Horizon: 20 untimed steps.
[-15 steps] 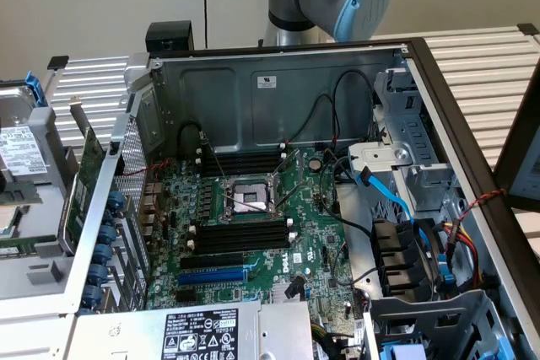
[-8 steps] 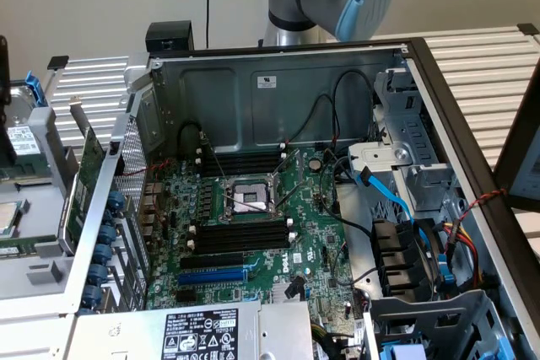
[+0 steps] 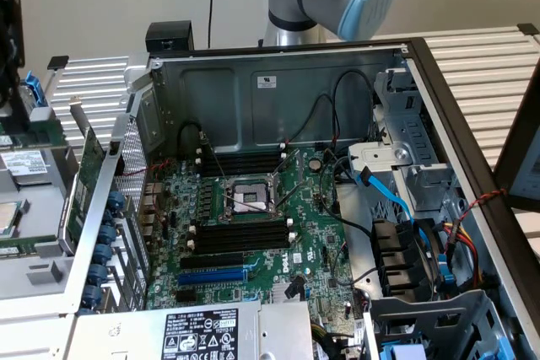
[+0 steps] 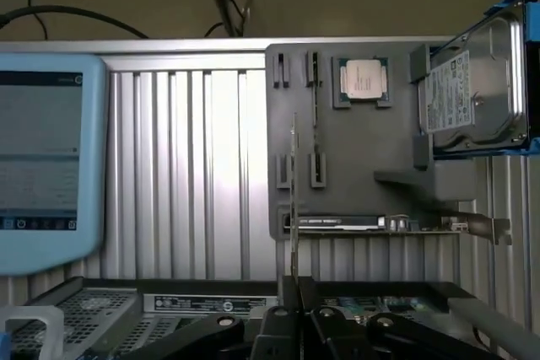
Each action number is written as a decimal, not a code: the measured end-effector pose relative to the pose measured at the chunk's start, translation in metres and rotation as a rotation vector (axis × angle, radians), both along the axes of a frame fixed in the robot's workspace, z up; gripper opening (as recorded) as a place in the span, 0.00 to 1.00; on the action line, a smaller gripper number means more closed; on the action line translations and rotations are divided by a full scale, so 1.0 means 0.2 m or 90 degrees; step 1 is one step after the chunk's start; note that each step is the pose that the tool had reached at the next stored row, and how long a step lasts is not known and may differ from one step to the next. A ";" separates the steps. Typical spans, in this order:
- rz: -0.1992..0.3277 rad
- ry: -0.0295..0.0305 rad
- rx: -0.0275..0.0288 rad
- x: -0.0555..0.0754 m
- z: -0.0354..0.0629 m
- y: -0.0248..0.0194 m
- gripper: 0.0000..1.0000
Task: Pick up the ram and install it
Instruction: 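Pick up the ram and move it above insertion slot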
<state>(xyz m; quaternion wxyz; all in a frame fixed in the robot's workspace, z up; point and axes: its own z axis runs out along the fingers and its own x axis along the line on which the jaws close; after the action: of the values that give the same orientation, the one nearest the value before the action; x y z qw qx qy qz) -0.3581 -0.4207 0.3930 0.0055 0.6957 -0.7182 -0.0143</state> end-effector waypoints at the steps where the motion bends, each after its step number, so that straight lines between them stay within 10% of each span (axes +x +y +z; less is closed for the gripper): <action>1: 0.000 0.0001 0.0001 0.02 0.023 0.000 0.13; 9: 0.000 0.0005 0.0041 0.20 0.175 -0.003 0.13; 20: 0.000 0.0004 0.0178 0.45 0.179 -0.003 0.13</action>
<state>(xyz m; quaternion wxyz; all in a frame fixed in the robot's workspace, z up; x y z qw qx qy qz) -0.2684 -0.4213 0.4288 -0.0040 0.6957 -0.7179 -0.0245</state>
